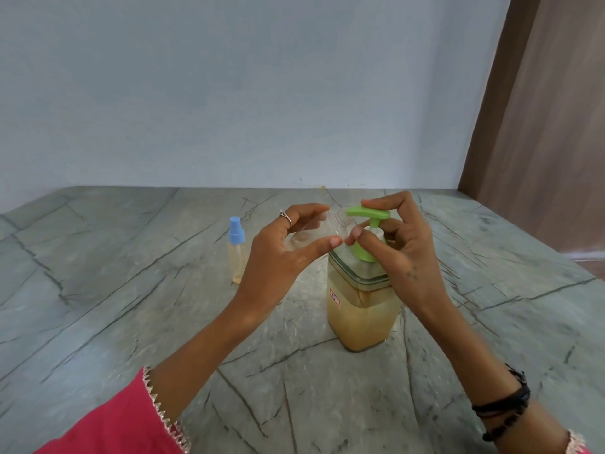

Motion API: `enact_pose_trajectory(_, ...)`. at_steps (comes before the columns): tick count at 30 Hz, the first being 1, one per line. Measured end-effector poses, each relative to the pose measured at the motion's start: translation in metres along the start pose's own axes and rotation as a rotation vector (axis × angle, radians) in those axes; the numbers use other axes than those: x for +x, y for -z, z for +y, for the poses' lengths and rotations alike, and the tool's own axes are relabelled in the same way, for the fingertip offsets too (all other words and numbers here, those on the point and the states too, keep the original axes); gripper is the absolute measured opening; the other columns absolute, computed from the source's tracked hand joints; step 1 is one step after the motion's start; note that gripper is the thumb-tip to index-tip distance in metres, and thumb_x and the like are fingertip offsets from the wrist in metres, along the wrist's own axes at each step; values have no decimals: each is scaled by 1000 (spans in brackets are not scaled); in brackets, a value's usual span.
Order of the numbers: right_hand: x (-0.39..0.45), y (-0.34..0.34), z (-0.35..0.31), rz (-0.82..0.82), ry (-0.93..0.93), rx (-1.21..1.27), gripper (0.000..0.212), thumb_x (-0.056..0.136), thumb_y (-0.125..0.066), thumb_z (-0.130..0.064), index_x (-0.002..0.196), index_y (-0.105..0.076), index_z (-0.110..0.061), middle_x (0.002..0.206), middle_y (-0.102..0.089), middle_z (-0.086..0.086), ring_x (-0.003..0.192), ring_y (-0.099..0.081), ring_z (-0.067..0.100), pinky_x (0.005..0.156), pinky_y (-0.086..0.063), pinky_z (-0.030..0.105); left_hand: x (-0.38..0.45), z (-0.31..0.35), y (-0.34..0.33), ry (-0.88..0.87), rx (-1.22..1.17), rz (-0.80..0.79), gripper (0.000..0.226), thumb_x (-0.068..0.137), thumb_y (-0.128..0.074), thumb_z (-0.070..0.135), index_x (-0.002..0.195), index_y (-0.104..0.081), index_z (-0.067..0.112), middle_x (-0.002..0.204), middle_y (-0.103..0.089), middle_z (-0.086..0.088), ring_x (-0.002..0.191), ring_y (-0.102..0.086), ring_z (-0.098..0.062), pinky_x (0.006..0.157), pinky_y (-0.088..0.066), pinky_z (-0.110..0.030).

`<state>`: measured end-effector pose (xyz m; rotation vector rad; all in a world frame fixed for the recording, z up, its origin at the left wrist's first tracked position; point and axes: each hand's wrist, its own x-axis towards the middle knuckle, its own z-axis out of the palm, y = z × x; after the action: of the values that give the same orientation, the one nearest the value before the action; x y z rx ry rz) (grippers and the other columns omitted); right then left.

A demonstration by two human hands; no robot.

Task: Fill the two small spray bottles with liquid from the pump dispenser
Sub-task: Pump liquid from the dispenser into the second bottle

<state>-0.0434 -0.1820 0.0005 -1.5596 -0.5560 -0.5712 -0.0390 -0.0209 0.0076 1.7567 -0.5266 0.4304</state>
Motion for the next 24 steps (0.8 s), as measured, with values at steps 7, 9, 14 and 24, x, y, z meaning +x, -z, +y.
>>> enact_pose_trajectory(7,-3,0,-3,-6,-3,-7,31,84,-67,-8,103,-51,-27,82,-74,-9,77,-70,9,65,-51,18,-1,0,-1,-12,-5,7,36,67,-69,34,102,-60,33,100,-64,20,99,-57,11,84,-45,-7)
enact_pose_trajectory(9,-3,-1,-4,-3,-3,-27,34,81,-70,-12,103,-51,-28,81,-73,-12,76,-70,7,66,-51,16,-1,0,-1,-17,-8,8,35,69,-70,30,103,-60,31,99,-63,21,99,-57,12,82,-44,-6)
enact_pose_trajectory(14,-4,1,-3,-36,-8,-82,42,80,-74,-11,104,-49,-33,85,-73,-5,76,-69,9,69,-52,20,-1,0,-1,-27,-4,23,39,66,-68,34,104,-59,30,99,-62,23,97,-57,12,83,-45,-7)
enact_pose_trajectory(24,-1,1,1,17,-13,-64,36,80,-73,-5,95,-53,-31,79,-73,-4,76,-70,14,69,-55,28,0,0,-2,-21,-28,30,36,69,-70,28,103,-61,26,96,-64,21,96,-58,10,81,-46,-7)
